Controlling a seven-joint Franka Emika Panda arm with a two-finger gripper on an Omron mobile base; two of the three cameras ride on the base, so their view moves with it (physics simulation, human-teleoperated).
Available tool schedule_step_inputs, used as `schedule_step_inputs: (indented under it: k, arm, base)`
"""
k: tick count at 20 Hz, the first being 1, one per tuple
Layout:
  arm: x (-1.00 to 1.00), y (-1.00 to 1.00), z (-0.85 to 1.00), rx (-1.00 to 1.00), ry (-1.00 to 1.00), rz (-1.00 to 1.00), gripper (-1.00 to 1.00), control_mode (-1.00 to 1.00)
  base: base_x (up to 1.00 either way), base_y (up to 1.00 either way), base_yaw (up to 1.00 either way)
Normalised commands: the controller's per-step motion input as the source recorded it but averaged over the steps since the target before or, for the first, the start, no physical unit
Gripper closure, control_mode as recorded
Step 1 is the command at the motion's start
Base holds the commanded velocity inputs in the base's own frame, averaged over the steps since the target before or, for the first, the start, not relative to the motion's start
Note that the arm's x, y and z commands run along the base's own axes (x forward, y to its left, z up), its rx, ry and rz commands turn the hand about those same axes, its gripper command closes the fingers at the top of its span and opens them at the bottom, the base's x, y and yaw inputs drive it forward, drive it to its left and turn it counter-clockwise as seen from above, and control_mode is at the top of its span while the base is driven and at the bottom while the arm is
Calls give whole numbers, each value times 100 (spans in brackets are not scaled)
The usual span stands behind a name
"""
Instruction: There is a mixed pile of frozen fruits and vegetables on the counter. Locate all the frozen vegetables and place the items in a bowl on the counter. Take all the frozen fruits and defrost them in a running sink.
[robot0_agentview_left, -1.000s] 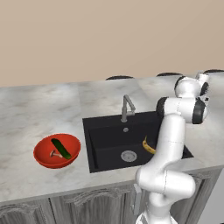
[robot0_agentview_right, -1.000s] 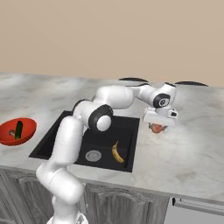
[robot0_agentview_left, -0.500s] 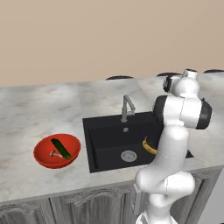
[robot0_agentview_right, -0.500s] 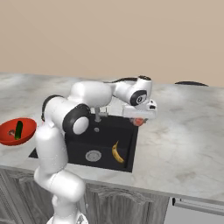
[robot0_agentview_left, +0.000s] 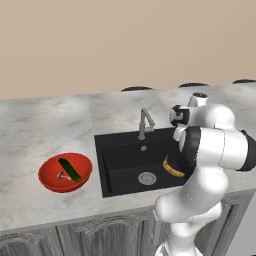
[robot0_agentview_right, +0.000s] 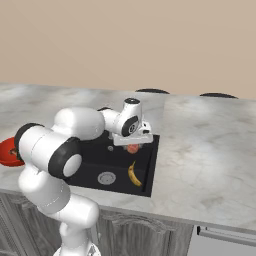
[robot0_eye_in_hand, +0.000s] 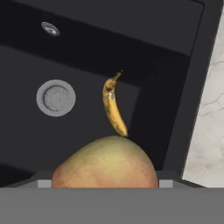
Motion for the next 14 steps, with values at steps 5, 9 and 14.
schedule_step_inputs:
  k: [5, 9, 14]
  arm:
    - [19, 45, -52, 0, 13, 1, 100, -100]
    - [6, 27, -59, 2, 14, 1, 100, -100]
    - [6, 6, -71, 3, 6, -3, 100, -100]
  base:
    - [0, 0, 0]
    - [0, 0, 0]
    - [0, 0, 0]
